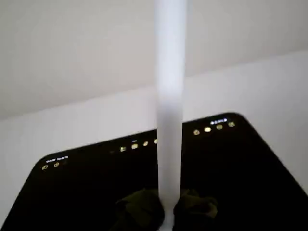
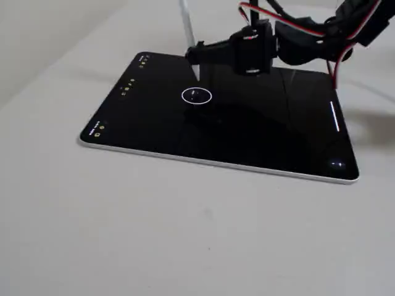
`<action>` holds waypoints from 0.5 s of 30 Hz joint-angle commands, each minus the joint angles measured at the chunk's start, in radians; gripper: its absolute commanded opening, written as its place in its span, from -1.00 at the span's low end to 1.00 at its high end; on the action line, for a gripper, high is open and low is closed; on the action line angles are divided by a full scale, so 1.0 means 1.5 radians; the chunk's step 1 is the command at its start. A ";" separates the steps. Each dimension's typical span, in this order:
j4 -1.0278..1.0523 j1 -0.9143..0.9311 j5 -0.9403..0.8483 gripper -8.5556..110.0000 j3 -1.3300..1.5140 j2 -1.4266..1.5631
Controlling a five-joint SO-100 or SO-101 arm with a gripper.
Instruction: Draw 2 dots in a circle representing the eyes of a stickman
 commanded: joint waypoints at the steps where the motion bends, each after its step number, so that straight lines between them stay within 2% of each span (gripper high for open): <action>1: -0.028 -0.015 -0.013 -0.86 0.002 0.003; 15: -0.047 -0.011 -0.040 -0.86 0.000 -0.019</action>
